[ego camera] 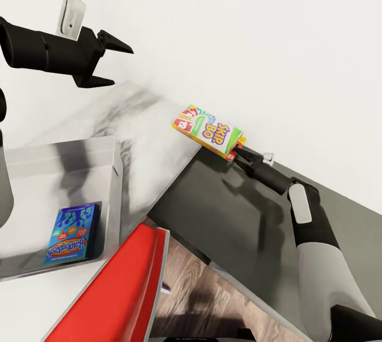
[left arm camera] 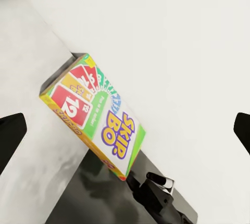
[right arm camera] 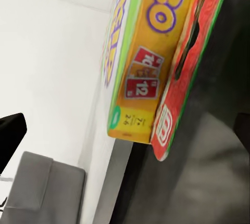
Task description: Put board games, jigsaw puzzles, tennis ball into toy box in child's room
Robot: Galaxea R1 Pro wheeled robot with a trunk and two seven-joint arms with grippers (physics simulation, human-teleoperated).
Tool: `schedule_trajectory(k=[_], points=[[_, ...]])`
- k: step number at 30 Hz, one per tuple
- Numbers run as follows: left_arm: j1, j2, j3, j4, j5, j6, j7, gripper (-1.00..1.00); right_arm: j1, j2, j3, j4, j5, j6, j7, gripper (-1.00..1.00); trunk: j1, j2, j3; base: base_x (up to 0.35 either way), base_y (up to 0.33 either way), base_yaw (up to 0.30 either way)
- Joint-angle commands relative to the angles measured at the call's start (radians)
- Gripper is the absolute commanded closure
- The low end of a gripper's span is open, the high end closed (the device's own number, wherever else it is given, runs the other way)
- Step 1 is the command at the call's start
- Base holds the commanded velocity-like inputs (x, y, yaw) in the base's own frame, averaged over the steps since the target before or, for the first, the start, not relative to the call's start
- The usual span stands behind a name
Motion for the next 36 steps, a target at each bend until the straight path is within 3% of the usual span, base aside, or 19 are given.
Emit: schedule_trajectory(k=[1,7,17,28,36], points=[[-0.001,0.000,-0.001,0.000,0.005,0.008,0.006,-1.00,0.001,0.001,-0.008,-0.001,0.000,0.002,0.004,-1.00,0.000,0.000,-0.001,0.000,0.000,0.010],[0.000,0.000,-0.004,0.000,0.005,0.008,0.006,-1.00,0.004,0.002,-0.067,-0.001,-0.002,-0.063,0.008,-1.00,0.000,0.000,-0.001,0.000,0.000,0.004],[-0.003,-0.001,-0.005,0.000,0.005,0.009,0.004,-1.00,0.003,0.001,-0.083,0.000,-0.003,-0.143,0.016,-1.00,0.000,0.000,-0.001,0.000,0.000,0.000],[-0.002,-0.001,-0.005,0.000,0.005,0.010,0.004,-1.00,0.002,0.000,-0.086,0.001,-0.002,-0.150,0.005,-1.00,0.000,0.000,0.001,0.000,0.000,0.101],[-0.002,-0.001,-0.005,0.000,0.005,0.010,0.004,-1.00,0.001,0.001,-0.135,0.014,-0.002,-0.148,-0.044,-1.00,0.000,0.000,0.002,0.000,0.000,0.032]])
